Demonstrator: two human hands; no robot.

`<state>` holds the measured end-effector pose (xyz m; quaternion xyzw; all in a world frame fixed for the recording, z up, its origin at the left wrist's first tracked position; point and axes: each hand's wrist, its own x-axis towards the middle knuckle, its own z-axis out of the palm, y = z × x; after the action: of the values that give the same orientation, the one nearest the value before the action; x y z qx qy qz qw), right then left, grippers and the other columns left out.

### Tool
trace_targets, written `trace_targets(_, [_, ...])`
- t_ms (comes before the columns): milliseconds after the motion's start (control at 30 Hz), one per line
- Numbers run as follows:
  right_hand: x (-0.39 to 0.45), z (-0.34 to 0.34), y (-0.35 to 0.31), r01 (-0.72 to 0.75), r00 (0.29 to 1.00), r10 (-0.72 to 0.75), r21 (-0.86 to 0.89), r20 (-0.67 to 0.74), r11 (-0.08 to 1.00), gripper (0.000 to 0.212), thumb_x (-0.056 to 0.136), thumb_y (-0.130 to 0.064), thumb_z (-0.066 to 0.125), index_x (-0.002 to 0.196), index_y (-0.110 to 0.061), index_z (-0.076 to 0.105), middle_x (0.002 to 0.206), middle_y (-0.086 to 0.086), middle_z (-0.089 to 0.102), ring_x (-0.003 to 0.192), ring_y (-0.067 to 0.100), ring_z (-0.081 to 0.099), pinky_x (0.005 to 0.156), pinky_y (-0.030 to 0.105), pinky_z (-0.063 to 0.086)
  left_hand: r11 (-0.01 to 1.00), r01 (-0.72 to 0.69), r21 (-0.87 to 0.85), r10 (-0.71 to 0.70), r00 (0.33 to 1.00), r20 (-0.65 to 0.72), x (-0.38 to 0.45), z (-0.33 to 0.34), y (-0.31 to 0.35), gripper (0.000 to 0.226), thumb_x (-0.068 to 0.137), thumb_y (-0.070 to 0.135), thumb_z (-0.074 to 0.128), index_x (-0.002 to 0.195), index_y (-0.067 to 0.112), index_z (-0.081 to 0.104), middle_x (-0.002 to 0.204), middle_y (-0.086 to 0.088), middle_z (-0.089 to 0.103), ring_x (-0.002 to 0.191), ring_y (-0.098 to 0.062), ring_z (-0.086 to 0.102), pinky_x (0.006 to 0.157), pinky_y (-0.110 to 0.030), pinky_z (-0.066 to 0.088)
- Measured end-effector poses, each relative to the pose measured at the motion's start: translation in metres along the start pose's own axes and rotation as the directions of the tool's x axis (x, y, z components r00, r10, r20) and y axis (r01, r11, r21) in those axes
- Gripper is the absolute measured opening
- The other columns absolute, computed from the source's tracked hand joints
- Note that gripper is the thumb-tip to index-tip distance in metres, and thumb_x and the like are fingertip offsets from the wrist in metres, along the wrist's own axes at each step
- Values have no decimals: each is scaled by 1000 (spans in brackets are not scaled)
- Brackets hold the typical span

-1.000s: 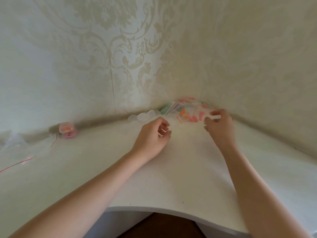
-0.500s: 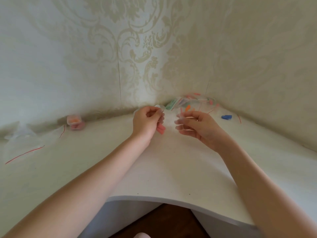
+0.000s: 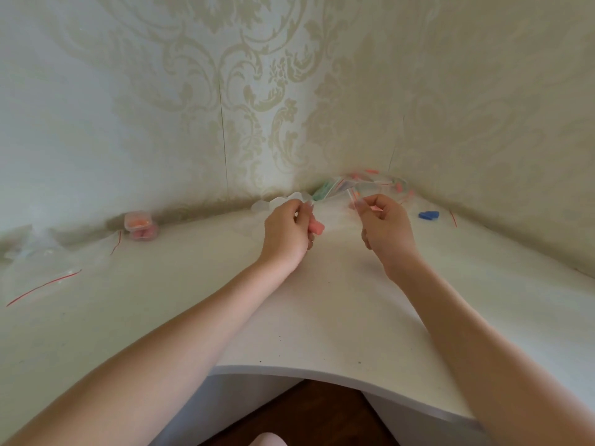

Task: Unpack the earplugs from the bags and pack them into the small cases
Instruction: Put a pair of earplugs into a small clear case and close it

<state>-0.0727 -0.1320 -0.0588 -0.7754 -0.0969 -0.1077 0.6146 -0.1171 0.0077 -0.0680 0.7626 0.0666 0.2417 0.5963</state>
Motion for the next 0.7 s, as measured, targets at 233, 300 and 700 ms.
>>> trace_targets(233, [6,-11,-1,-33,997,39,87,-60,996,22,91,-27,62,72,-18,57,65,-6,49,59,9,42,64,26,38,948,-210,237,254,951,-175,0,-9,0,31,98,37,43,85,10,44,59,-2,56,46,-14,51,46,-26,38])
trace_targets(300, [6,-16,-3,-17,994,31,125,-108,992,25,89,-26,64,67,-19,55,62,-8,47,57,7,40,63,22,38,920,-279,276,337,922,-189,-2,-11,3,30,97,38,45,85,11,45,61,-3,54,52,-21,56,49,-32,41])
trace_targets(700, [-14,4,-5,217,967,-200,-100,157,971,35,73,-16,80,60,-14,48,59,-3,46,55,7,37,53,16,30,973,-39,-228,72,988,139,-1,4,3,16,91,13,60,83,0,63,79,-8,65,71,-16,66,65,-27,58])
